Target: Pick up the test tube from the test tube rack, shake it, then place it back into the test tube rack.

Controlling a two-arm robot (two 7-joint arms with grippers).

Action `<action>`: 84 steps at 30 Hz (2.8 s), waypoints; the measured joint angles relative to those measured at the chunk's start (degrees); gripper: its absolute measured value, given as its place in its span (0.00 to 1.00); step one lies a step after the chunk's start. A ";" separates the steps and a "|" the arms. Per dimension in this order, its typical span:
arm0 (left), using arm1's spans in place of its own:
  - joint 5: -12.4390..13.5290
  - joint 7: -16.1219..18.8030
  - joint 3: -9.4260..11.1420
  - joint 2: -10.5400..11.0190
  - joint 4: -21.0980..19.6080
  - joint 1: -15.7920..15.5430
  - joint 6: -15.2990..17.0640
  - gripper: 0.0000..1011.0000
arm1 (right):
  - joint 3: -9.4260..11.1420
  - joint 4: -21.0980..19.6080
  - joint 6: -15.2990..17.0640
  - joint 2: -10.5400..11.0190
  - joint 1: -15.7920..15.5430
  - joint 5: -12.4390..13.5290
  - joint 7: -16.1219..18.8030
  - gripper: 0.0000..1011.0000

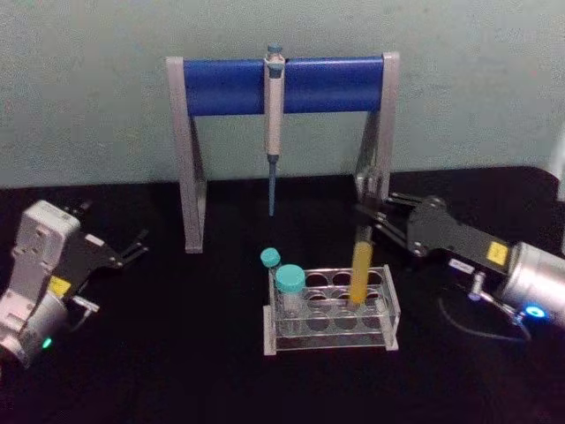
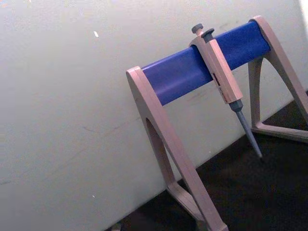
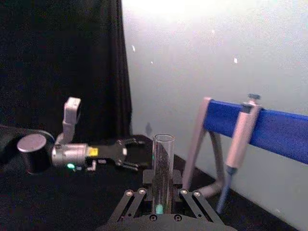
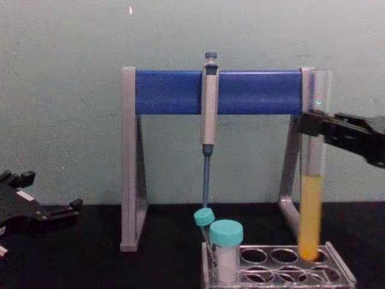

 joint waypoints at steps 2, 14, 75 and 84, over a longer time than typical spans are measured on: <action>0.00 0.00 0.00 0.00 0.00 0.00 0.00 0.99 | 0.58 -1.46 0.04 1.74 -1.42 -0.01 -1.23 0.23; 0.00 0.00 0.00 0.00 0.00 0.00 0.00 0.99 | 3.13 -5.22 0.36 5.19 -4.14 -7.37 -11.76 0.23; 0.00 0.00 0.00 0.00 0.00 0.00 0.00 0.99 | -0.46 8.70 -8.39 -5.38 2.59 -5.05 -2.20 0.23; 0.00 0.00 0.00 0.00 0.00 0.00 0.00 0.99 | -1.12 11.43 -8.52 -6.59 4.16 -6.05 -2.11 0.23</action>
